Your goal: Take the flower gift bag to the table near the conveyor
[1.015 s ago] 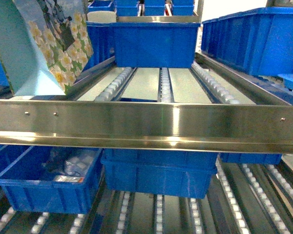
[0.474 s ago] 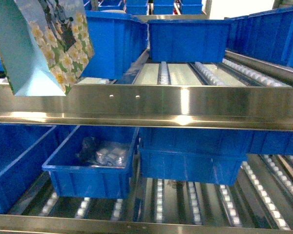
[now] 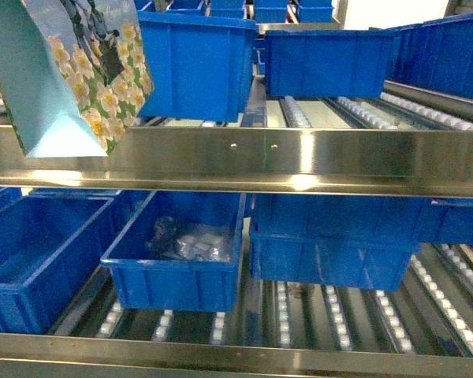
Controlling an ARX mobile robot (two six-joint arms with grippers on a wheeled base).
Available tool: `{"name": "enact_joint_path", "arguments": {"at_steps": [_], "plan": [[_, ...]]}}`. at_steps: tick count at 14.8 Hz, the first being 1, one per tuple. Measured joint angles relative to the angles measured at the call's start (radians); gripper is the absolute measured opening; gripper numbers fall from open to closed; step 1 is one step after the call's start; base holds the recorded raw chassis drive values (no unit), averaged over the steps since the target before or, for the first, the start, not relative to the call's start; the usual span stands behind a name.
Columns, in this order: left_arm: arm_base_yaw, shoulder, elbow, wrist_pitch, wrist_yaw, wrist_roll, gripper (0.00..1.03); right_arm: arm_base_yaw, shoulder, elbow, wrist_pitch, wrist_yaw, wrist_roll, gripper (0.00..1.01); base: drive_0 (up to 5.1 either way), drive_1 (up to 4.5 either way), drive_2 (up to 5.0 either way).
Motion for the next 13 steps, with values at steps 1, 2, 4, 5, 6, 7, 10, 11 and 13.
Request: {"name": "enact_joint_path", "arguments": {"at_steps": [1, 2, 4, 5, 6, 7, 10, 11, 13], "plan": [[0.0, 0.0, 0.0, 0.001, 0.0, 0.0, 0.02, 0.0, 0.0, 0.0, 0.002, 0.0, 0.0, 0.03, -4.7, 0.69, 3.9], [0.0, 0.0, 0.0, 0.0, 0.001, 0.0, 0.02, 0.0, 0.0, 0.0, -0.002, 0.0, 0.0, 0.03, -4.7, 0.69, 3.9], [0.001, 0.0, 0.0, 0.001, 0.0, 0.0, 0.02, 0.0, 0.0, 0.0, 0.001, 0.0, 0.0, 0.03, -4.6, 0.71, 3.9], [0.001, 0.0, 0.0, 0.001, 0.0, 0.0, 0.02, 0.0, 0.0, 0.0, -0.002, 0.0, 0.0, 0.03, -4.6, 0.73, 3.9], [0.001, 0.0, 0.0, -0.001, 0.0, 0.0, 0.02, 0.0, 0.0, 0.0, -0.001, 0.0, 0.0, 0.03, -4.6, 0.79, 3.9], [0.001, 0.0, 0.0, -0.001, 0.0, 0.0, 0.02, 0.0, 0.0, 0.0, -0.002, 0.0, 0.0, 0.03, -4.6, 0.79, 3.9], [0.001, 0.0, 0.0, 0.003, 0.0, 0.0, 0.02, 0.0, 0.0, 0.0, 0.003, 0.0, 0.0, 0.03, -4.8, 1.28, 3.5], [0.001, 0.0, 0.0, 0.002, 0.0, 0.0, 0.02, 0.0, 0.0, 0.0, 0.0, 0.0, 0.0, 0.03, -4.9, 1.52, 3.2], [0.001, 0.0, 0.0, 0.0, 0.0, 0.0, 0.02, 0.0, 0.0, 0.0, -0.003, 0.0, 0.0, 0.03, -5.1, 2.38, 2.4]]}}
